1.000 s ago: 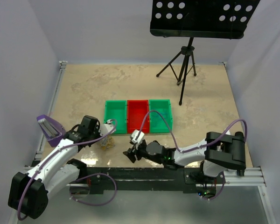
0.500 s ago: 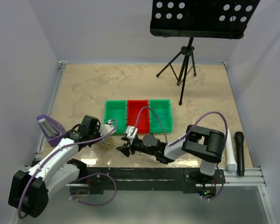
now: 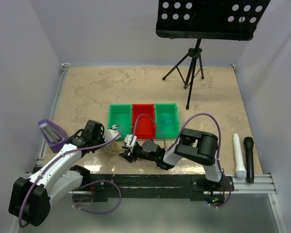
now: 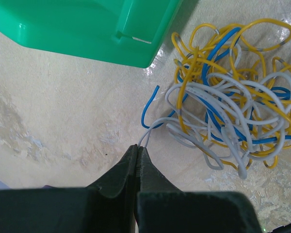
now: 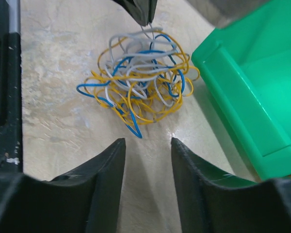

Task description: Untangle the cables

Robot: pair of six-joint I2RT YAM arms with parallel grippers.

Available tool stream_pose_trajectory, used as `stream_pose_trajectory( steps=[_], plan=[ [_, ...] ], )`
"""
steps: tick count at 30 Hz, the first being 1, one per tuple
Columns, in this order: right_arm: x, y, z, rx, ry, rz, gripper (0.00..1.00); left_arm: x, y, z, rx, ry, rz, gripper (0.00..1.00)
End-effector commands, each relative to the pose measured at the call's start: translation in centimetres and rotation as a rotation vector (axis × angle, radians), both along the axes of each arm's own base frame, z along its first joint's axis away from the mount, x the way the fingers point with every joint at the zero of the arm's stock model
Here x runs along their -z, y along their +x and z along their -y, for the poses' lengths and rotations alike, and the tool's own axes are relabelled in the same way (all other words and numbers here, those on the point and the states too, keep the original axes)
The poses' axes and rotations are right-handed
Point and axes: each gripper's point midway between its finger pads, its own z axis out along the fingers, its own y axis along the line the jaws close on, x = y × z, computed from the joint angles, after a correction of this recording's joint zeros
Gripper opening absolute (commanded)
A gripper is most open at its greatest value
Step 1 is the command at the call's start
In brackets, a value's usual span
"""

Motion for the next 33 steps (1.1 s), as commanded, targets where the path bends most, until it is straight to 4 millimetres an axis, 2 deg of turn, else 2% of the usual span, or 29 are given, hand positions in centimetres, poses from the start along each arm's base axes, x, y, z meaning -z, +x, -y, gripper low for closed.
stream_pose_trajectory(
  steps=[1,16,18,22,23,30,33],
  plan=[
    [-2.9,1.2,-1.4,0.002,0.103,0.108,0.43,-0.4,0.7,0.5,0.015,-0.02,0.025,0.0],
    [-3.1,1.1,-2.0,-0.023,0.125,0.142,0.34,-0.2,0.7,0.5,0.014,-0.011,-0.001,0.0],
    [-3.0,1.0,-2.1,-0.029,0.122,0.141,0.29,-0.2,0.7,0.6,0.012,-0.012,0.001,0.0],
    [-2.5,0.7,-2.6,-0.06,0.096,0.134,0.1,-0.3,0.8,0.5,0.01,-0.011,0.004,0.0],
    [-2.5,0.6,-2.6,-0.063,0.094,0.13,0.08,-0.2,0.7,0.5,0.01,-0.011,-0.001,0.0],
    [-2.1,0.2,-1.5,-0.055,0.049,0.079,0.0,-0.4,0.8,0.6,0.01,-0.014,0.002,0.0],
    [-2.9,-0.1,-0.5,-0.014,0.042,0.015,0.0,-0.4,0.7,0.5,0.01,-0.012,0.002,0.0]
  ],
)
